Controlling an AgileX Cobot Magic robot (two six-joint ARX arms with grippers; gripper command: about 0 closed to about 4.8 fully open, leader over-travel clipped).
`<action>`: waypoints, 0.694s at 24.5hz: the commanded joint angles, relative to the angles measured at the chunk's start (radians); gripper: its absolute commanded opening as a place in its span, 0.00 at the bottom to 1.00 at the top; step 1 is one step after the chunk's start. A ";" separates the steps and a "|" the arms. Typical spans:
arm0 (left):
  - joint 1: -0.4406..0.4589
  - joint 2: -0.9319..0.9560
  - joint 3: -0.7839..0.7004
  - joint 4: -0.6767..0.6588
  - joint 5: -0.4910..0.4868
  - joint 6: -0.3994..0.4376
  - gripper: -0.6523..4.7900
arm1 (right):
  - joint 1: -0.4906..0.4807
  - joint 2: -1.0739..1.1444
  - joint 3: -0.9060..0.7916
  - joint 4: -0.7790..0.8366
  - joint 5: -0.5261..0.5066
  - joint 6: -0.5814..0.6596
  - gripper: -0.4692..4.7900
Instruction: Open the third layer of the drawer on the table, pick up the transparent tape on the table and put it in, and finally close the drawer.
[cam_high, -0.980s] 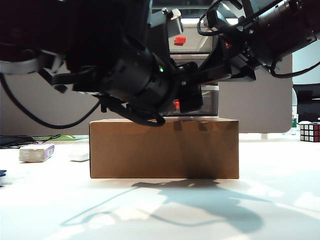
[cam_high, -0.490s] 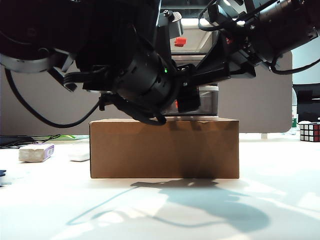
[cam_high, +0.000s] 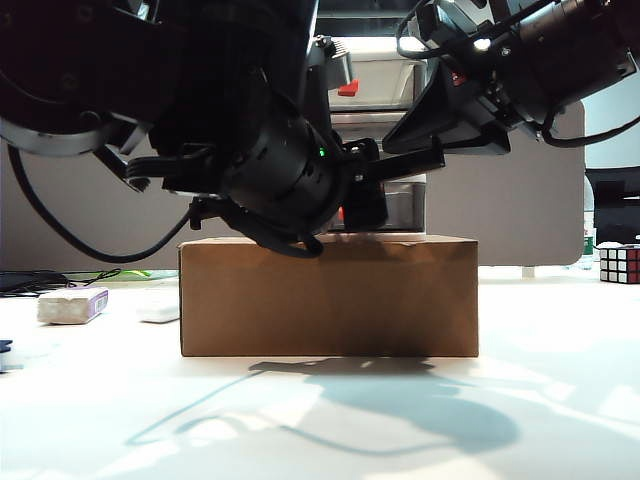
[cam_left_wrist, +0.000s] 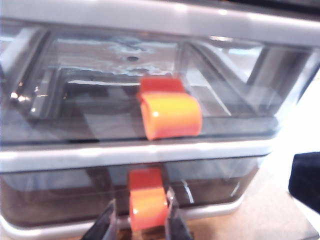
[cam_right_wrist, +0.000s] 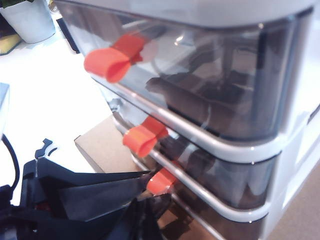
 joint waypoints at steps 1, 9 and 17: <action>0.013 0.004 0.013 0.012 0.026 -0.003 0.34 | 0.000 -0.003 0.006 0.015 -0.003 -0.001 0.08; 0.015 0.005 0.022 0.003 0.042 -0.003 0.22 | 0.000 -0.004 0.006 0.016 -0.003 -0.001 0.08; 0.013 0.004 0.021 -0.033 0.042 -0.003 0.11 | 0.000 -0.003 0.006 0.081 -0.002 -0.001 0.08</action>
